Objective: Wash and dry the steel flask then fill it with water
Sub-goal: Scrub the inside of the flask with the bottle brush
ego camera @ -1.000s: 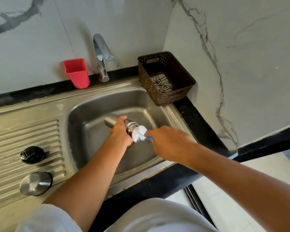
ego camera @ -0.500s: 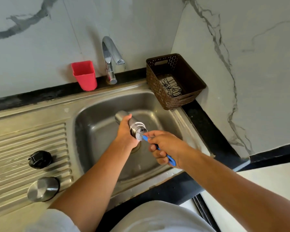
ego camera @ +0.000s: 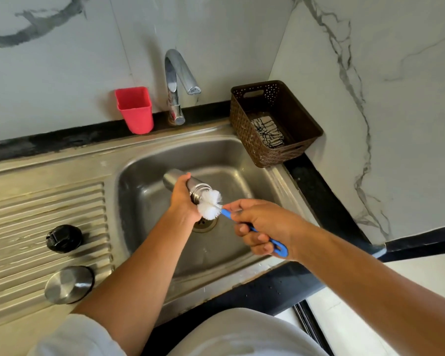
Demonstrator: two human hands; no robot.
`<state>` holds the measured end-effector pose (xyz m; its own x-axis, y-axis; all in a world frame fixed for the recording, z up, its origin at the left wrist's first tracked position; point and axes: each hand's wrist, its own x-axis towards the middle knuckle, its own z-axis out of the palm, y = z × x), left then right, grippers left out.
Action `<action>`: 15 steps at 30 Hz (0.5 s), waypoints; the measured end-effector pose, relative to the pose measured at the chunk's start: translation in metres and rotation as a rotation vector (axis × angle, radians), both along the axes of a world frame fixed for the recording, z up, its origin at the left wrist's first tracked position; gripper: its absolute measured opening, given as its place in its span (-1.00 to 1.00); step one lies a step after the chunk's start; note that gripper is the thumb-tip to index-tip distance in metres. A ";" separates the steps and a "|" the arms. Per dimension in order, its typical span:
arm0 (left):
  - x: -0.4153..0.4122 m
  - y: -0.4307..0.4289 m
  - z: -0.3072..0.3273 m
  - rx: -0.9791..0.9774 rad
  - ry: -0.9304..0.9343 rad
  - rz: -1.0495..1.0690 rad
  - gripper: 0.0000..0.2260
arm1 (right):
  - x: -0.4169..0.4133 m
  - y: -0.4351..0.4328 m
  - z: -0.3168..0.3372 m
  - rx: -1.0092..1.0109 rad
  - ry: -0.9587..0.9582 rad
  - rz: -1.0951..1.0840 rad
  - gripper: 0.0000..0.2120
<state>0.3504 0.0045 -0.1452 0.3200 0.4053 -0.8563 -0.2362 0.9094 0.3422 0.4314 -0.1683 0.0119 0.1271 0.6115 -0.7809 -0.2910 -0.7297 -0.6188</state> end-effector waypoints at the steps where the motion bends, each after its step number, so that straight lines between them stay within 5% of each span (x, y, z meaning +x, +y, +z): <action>1: -0.002 0.005 -0.010 0.025 0.053 0.026 -0.39 | 0.005 -0.002 0.002 -0.007 -0.095 0.073 -0.72; 4: 0.008 0.014 -0.059 -0.001 0.129 0.087 0.05 | 0.011 -0.001 -0.003 -0.016 -0.499 0.305 -0.71; 10: 0.016 -0.004 -0.050 0.013 0.143 0.151 -0.06 | -0.004 0.002 -0.005 0.092 -1.271 0.902 -0.59; 15: 0.010 0.008 -0.056 0.025 0.230 0.256 -0.05 | -0.002 -0.008 0.005 0.100 -1.591 1.211 -0.57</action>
<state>0.3602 0.0123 -0.2010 0.0047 0.4692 -0.8831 -0.3699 0.8213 0.4344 0.4292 -0.1764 0.0170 0.1070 0.9227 -0.3705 0.9830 -0.0422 0.1789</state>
